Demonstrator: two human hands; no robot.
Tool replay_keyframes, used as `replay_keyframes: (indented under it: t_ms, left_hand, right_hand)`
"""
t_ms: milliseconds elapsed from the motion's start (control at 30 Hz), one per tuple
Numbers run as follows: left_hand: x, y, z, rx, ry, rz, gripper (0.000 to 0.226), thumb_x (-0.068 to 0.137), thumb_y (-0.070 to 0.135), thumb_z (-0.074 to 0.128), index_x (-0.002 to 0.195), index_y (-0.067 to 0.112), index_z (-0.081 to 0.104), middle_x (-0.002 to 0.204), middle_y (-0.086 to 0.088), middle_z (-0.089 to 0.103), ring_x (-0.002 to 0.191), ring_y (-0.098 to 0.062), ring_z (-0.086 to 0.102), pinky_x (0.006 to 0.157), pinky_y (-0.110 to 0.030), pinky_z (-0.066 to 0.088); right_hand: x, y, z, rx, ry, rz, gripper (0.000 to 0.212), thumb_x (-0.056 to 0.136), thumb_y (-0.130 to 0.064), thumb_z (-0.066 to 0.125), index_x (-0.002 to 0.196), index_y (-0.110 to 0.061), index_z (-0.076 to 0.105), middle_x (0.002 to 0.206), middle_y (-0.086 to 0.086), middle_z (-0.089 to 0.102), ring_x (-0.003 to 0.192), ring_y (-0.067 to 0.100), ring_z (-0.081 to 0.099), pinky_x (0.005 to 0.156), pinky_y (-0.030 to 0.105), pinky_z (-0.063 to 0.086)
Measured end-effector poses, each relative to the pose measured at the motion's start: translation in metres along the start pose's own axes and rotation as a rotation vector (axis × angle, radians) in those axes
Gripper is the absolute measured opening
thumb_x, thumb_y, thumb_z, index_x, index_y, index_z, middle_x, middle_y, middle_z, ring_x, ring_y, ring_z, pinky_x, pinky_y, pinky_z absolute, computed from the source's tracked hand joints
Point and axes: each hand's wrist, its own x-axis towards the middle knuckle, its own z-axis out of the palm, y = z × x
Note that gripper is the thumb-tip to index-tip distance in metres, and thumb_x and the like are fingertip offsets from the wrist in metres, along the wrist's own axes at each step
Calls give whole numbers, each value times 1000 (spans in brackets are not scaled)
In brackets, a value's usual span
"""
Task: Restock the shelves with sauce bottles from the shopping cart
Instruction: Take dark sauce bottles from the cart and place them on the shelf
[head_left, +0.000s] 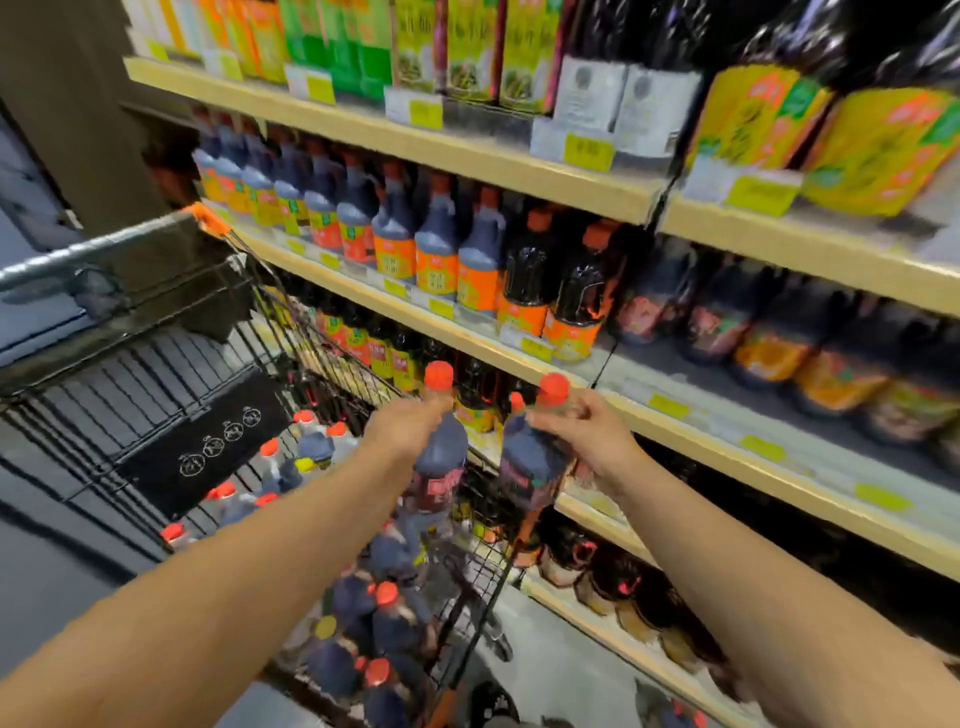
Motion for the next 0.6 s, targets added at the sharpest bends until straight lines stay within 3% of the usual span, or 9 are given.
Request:
replay_keyframes:
  t_ms: [133,300,467,600]
  left_hand:
    - [3,21,16,35,-47,86,31,84,40,67,69,16,54,78,-4,57,82,-24,56,74,-36,42]
    - [22,37,53,66,-133,137,33,80,45,69,75,14,58,91,-9,63,90,-29,60,74,-38,44]
    - [38,47,87,18,-170,121,33,80,36,71,65,13,52,74,-2,55,71,-15,51,61,-29,36]
    - [57,58,104,63,-151,93,35,79,38,72,62,13,53,76,-4,58,79,-19,53,69,-31,38]
  right_hand:
    - [-10,-21,-33,-44,209,-150,46,72,-13,80,64,-21,36,60,-1,38,57,12,44,56,27,36]
    - [17,-36,-77,-185,425,-325,45,58,-44,78,60,-23,38,71,9,43,72,23,46,64,35,35]
    - [50,-47,-99,-278,541,-425,39,72,-23,78,68,0,47,72,4,47,85,23,45,71,34,34]
    - [85,-42,-109,-299,521,-397,37,75,-19,76,67,-5,43,72,2,44,81,18,41,68,31,31]
